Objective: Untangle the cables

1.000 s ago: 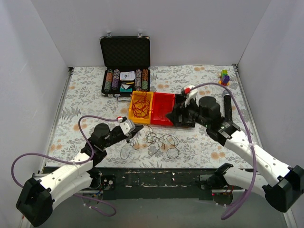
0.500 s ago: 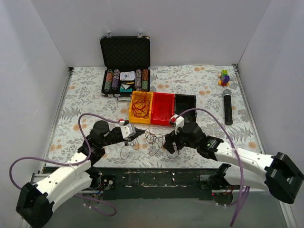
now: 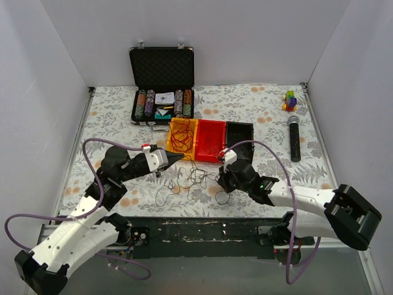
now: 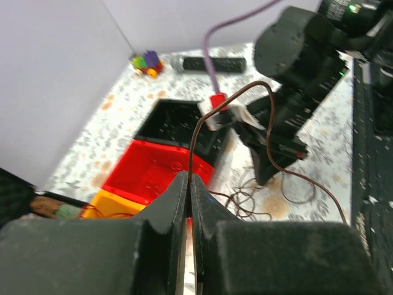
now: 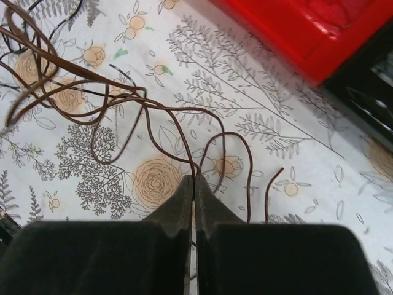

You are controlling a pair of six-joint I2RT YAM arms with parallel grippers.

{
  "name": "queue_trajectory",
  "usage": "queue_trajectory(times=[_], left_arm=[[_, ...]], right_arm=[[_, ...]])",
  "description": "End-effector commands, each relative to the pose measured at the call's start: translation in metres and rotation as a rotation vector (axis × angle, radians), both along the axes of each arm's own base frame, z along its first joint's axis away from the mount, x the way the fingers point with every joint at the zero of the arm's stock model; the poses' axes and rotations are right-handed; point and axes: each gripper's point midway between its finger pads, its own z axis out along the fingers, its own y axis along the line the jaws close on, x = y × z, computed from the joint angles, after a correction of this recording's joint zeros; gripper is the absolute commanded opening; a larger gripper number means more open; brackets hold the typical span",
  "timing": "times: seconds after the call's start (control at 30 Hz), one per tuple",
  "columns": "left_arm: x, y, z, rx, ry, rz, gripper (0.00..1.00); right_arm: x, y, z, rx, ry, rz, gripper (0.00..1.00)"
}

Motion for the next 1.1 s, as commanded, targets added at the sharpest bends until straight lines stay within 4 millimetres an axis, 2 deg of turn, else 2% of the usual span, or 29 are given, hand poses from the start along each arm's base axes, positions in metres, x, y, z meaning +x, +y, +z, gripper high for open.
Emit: queue_trajectory(times=[0.0,0.17,0.3,0.4,0.53,0.6,0.63,0.73,0.8,0.87,0.93,0.97,1.03,1.07], left_arm=[[0.017,0.022,0.055,-0.064,-0.101,0.162,0.0],[0.041,0.056,0.128,-0.169,-0.246,0.394,0.0],[0.042,0.074,0.178,-0.209,-0.354,0.472,0.0],[0.034,0.079,0.202,-0.24,-0.394,0.471,0.0],[0.028,0.085,0.219,-0.239,-0.44,0.478,0.0],[0.034,0.101,0.23,-0.252,-0.48,0.57,0.0],[0.034,0.117,0.252,-0.319,-0.541,0.648,0.0],[0.034,0.153,0.285,-0.402,-0.646,0.832,0.0],[0.026,0.168,0.305,-0.441,-0.711,0.887,0.0],[0.021,0.175,0.319,-0.45,-0.756,0.912,0.0],[0.015,0.169,0.327,-0.441,-0.768,0.864,0.0],[0.011,0.163,0.329,-0.432,-0.768,0.824,0.0],[0.001,0.133,0.319,-0.396,-0.709,0.636,0.0],[-0.003,0.113,0.308,-0.342,-0.667,0.52,0.0]], right_arm=[[0.004,-0.026,0.012,-0.017,-0.045,-0.111,0.01],[-0.008,-0.065,0.008,-0.071,-0.021,-0.234,0.01],[-0.006,-0.071,0.026,-0.025,-0.03,-0.298,0.01],[-0.007,-0.075,0.033,-0.027,-0.008,-0.34,0.01],[-0.008,-0.078,0.036,-0.01,0.008,-0.377,0.01],[-0.008,-0.087,0.035,-0.032,0.022,-0.434,0.01],[-0.008,-0.093,0.034,-0.049,0.03,-0.468,0.01],[-0.009,-0.11,0.041,-0.054,0.036,-0.577,0.01],[-0.007,-0.119,0.049,-0.03,0.023,-0.644,0.01],[-0.005,-0.118,0.058,0.017,0.016,-0.668,0.01],[-0.005,-0.111,0.061,0.046,0.024,-0.645,0.01],[-0.007,-0.106,0.06,0.049,0.043,-0.623,0.07],[-0.011,-0.089,0.06,0.07,0.059,-0.528,0.19],[-0.012,-0.078,0.062,0.095,0.063,-0.468,0.24]])
